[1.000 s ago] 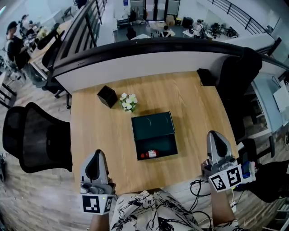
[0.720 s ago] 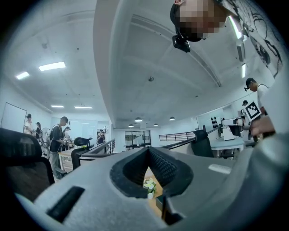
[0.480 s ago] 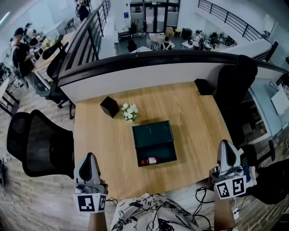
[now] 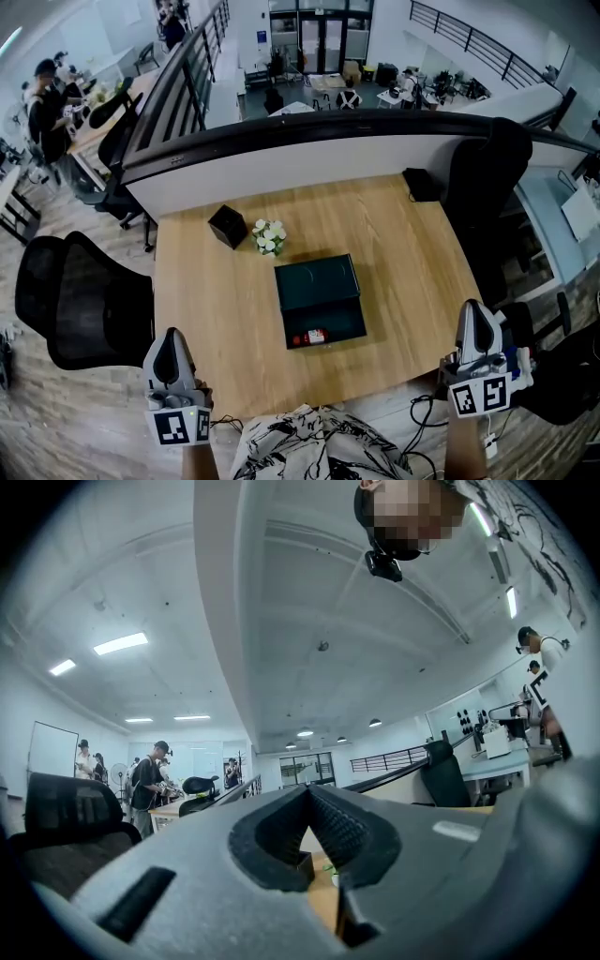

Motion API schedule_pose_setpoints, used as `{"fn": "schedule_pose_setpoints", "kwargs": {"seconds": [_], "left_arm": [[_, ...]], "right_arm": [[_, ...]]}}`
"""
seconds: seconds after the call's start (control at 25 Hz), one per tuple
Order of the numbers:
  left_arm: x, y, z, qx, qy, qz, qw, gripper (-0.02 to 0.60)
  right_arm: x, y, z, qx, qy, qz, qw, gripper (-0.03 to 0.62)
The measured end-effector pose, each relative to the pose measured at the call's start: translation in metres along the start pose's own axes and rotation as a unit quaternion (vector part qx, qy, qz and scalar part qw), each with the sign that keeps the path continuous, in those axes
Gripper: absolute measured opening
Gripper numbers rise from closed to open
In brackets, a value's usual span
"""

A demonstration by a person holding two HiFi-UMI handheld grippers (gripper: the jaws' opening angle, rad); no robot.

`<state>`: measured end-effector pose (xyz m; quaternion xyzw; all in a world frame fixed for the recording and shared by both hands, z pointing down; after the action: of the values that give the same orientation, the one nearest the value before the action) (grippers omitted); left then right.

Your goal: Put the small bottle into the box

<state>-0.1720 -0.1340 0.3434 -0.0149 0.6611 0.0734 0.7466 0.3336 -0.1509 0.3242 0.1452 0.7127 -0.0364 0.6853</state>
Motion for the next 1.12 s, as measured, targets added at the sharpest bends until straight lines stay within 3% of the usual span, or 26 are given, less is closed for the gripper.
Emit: {"fn": "schedule_pose_setpoints", "kwargs": {"seconds": [0.56, 1.12], "left_arm": [[-0.016, -0.002, 0.015, -0.013, -0.002, -0.012, 0.9998, -0.003], [-0.011, -0.007, 0.021, -0.023, -0.001, -0.007, 0.9997, -0.003]], "right_arm": [[-0.03, 0.001, -0.009, 0.013, 0.002, -0.013, 1.0, 0.005], [-0.03, -0.008, -0.017, 0.028, 0.003, -0.016, 0.999, 0.003]]}}
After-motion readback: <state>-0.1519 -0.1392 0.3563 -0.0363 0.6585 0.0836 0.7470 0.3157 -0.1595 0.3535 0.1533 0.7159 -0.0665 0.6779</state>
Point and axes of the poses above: the fingertips, and each gripper's own axes: y backward along the fingers, z to its right, x out of its top, the point moved 5 cm from there along y, backward along the fingers
